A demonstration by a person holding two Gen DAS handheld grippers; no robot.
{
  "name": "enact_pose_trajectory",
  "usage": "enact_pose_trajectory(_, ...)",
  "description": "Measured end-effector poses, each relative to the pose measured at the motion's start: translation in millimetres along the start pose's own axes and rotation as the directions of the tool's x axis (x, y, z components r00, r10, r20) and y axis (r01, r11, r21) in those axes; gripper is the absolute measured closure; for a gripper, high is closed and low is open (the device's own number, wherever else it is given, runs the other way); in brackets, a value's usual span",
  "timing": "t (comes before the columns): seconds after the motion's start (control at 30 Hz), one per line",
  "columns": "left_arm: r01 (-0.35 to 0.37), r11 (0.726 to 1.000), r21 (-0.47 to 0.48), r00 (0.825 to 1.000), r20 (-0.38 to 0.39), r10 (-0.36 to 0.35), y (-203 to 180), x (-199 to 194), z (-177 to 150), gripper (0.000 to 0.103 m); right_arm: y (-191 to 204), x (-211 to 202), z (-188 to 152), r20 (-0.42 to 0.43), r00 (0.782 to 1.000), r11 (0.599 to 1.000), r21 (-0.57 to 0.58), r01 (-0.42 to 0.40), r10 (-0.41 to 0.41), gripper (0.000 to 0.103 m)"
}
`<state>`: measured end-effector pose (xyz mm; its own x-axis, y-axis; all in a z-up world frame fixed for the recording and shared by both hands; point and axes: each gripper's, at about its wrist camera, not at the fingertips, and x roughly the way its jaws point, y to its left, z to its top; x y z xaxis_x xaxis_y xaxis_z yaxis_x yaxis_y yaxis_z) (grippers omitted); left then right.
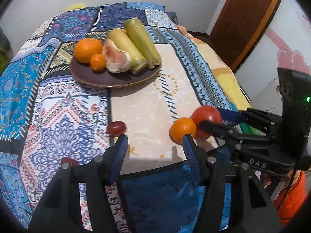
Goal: Organize fruits
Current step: 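Grasp a tangerine with the left tool while the right tool grasps the red tomato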
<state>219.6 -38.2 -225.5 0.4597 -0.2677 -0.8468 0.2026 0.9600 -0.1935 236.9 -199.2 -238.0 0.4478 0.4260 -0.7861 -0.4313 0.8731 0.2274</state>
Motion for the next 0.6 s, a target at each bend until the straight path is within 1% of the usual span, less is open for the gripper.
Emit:
enact_pose_trajectory(0.27, 0.026, 0.999, 0.031, 0.999, -0.048, -0.025, -23, 26, 11, 0.045, -20, -19, 6, 0.061, 0.997, 0.998, 0.018, 0.053, -0.054, 0.061)
enact_pose_trajectory(0.6, 0.063, 0.995, 0.082, 0.996, -0.076, -0.057, -60, 57, 32, 0.045, -58, -26, 6, 0.08, 0.992, 0.992, 0.087, 0.088, -0.095, 0.061)
